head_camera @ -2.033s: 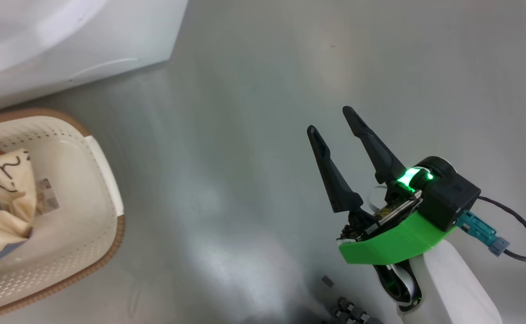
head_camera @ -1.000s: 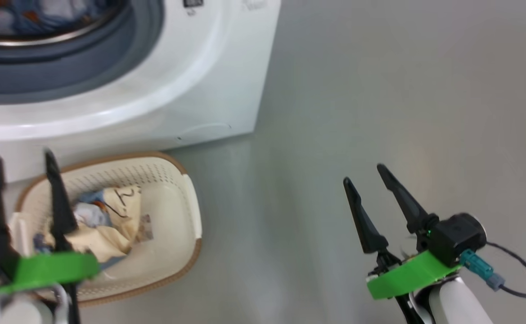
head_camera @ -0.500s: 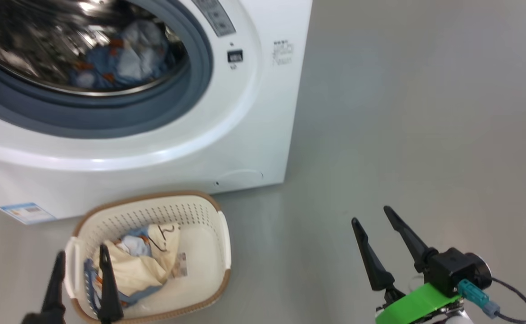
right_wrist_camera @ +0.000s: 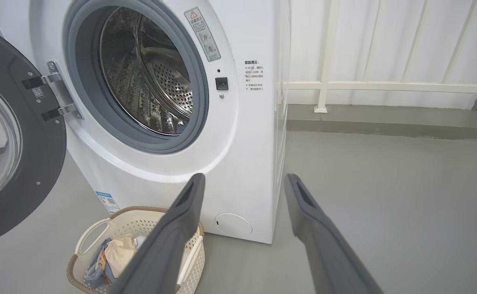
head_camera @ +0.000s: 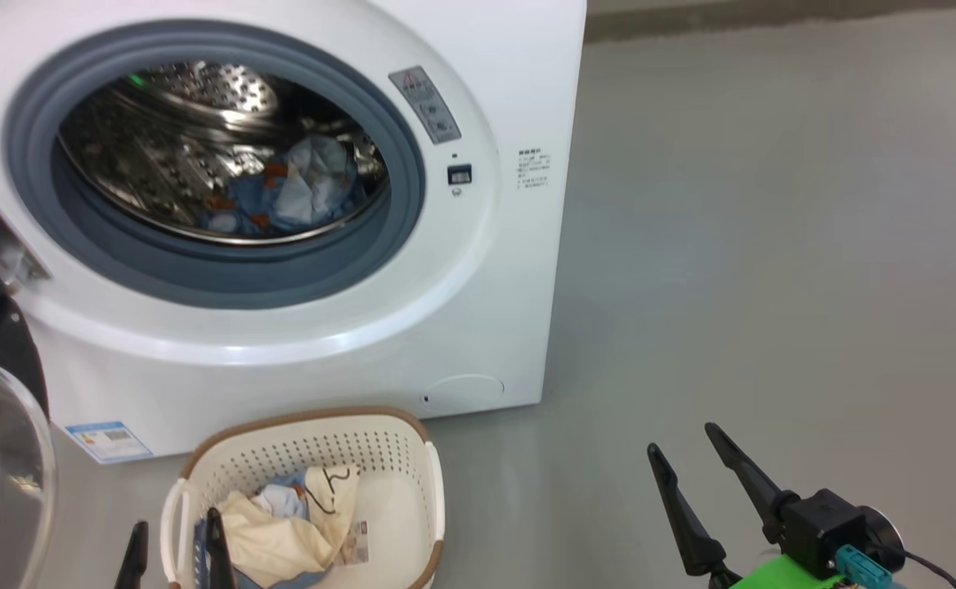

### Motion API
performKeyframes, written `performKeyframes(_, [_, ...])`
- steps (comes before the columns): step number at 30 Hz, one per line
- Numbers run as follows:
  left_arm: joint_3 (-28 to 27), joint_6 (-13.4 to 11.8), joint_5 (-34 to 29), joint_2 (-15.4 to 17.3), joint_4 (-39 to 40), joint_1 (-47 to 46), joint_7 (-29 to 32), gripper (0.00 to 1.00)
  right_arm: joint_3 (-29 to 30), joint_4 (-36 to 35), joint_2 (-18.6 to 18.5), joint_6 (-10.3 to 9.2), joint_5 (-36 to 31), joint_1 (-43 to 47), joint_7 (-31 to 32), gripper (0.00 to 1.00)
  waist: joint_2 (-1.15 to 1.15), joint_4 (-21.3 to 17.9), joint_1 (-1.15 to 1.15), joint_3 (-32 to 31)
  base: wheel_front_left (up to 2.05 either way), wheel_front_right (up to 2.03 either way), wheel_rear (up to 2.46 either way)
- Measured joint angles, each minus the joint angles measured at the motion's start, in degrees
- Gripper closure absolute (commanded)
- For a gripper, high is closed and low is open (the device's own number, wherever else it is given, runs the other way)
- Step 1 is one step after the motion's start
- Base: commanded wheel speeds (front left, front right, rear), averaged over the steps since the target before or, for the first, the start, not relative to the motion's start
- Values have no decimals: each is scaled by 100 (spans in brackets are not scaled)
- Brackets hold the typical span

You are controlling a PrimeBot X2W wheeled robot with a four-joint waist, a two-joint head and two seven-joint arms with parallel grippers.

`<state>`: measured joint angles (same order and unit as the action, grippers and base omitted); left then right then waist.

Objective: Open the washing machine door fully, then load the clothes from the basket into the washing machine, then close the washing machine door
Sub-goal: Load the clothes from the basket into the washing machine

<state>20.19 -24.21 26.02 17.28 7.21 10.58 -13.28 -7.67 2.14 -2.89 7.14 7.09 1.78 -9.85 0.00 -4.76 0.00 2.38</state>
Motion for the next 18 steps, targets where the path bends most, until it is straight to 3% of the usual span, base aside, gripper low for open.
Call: performKeyframes(18, [38, 0, 30, -31, -45, 108, -48, 0, 60, -232, 2, 0, -7, 188, 153, 0, 0, 97, 0, -249, 0, 0, 0])
